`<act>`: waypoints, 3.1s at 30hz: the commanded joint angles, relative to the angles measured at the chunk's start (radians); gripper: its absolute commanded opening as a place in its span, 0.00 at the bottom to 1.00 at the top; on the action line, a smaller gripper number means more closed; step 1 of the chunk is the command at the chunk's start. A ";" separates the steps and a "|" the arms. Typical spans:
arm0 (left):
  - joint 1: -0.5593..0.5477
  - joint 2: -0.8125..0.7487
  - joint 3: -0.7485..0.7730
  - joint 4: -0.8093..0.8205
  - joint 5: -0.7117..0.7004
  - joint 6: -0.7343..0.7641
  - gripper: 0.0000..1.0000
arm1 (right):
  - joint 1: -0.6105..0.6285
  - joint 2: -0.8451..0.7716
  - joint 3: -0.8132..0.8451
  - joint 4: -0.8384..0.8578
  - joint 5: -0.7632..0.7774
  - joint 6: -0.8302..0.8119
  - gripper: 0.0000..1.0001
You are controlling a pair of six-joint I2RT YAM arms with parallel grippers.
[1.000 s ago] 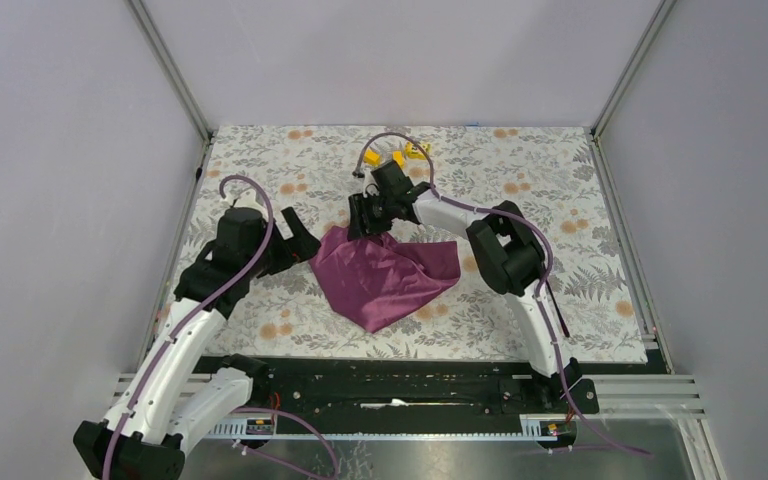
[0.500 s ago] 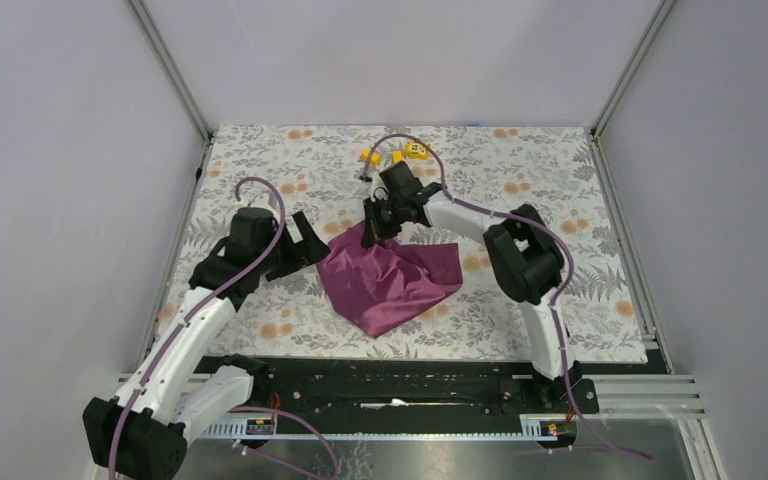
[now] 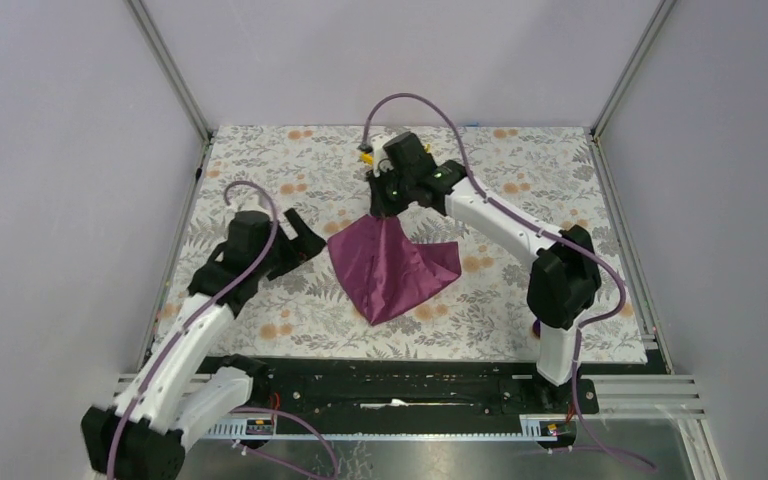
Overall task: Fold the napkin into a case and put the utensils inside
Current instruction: Pick up the crumpled napkin from the center of the board, then place the crumpled napkin at the center of the board, then pick up the crumpled napkin from the center of the board.
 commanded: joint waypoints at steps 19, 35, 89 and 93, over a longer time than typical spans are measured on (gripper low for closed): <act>0.000 -0.055 -0.024 -0.113 -0.160 -0.134 0.92 | 0.027 -0.193 -0.346 0.029 0.192 0.386 0.85; -0.123 0.404 -0.040 0.258 0.196 -0.048 0.87 | -0.181 0.058 -0.195 -0.156 0.548 0.819 0.94; 0.083 0.375 -0.057 0.071 -0.022 -0.176 0.95 | -0.360 -0.003 -0.319 -0.156 0.303 0.723 1.00; 0.175 0.462 -0.066 0.076 0.085 -0.297 0.85 | -0.360 0.019 -0.304 -0.158 0.340 0.867 0.98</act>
